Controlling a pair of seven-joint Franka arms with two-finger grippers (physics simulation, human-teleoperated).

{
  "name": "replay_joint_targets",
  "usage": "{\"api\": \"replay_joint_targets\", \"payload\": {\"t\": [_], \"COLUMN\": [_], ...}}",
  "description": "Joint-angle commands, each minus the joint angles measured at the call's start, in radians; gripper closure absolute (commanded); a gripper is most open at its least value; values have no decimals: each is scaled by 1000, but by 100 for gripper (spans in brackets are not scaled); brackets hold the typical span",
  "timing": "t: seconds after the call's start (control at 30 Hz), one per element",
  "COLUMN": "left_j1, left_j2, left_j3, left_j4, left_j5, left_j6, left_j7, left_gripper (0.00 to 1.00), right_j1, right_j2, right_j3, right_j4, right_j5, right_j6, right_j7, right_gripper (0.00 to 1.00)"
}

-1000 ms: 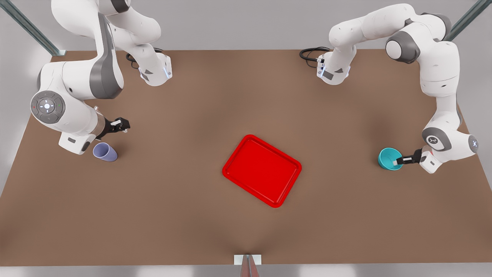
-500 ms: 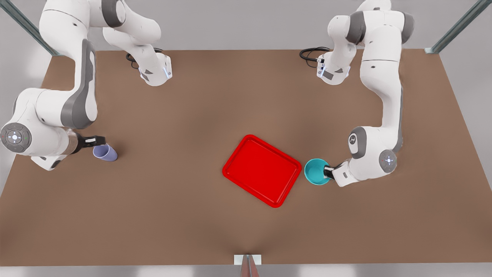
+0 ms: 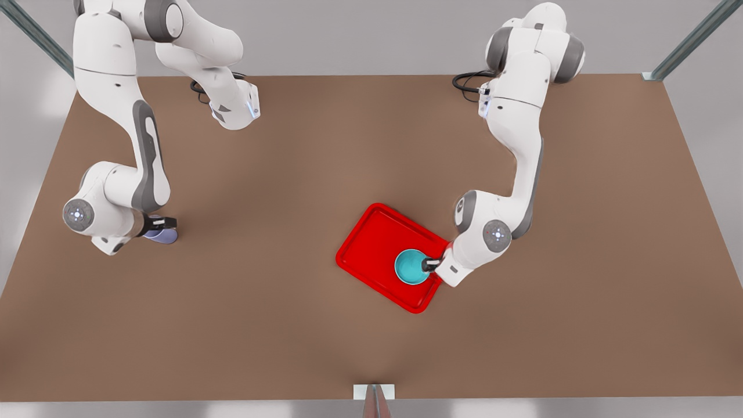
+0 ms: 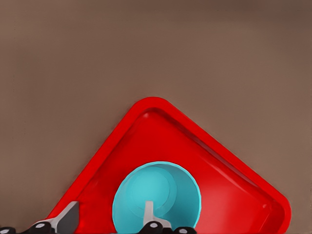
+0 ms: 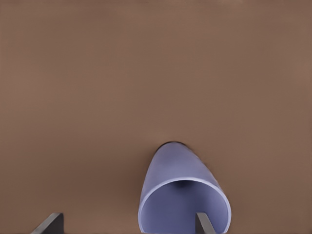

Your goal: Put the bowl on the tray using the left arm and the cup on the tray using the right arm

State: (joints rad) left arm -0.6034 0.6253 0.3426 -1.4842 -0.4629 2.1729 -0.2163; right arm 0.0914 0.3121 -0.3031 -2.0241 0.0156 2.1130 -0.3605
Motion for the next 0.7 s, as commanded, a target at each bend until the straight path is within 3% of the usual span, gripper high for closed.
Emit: {"api": "replay_joint_targets", "payload": {"t": [0.0,0.03,0.1,0.13,0.17,0.2,0.67], "left_j1": [-2,4,7,153,341,381,389], "left_j2": [-68,-67,-88,-221,-338,-449,-421], "left_j3": [162,245,383,229,-138,-200,-195], "left_j4": [76,285,482,460,286,105,150], "left_j5": [78,170,199,220,464,466,435], "left_j6": [-470,-729,-985,-1013,-951,-765,-771], "left_j7": [-151,-56,138,158,147,149,164], "left_gripper": [0,0,0,0,0,0,0], "right_j1": [-1,1,4,8,8,5,13], "right_j2": [2,4,-8,-10,-11,-13,39], "right_j3": [-4,-7,-16,-21,-21,-22,-22], "right_j4": [-2,-15,-73,-82,-97,-108,-96], "right_j5": [15,15,15,15,15,15,15], "right_j6": [174,174,174,165,163,157,97], "right_j7": [-86,-86,-80,-80,-80,-81,-81], "right_gripper": [0,0,0,0,0,0,0]}}
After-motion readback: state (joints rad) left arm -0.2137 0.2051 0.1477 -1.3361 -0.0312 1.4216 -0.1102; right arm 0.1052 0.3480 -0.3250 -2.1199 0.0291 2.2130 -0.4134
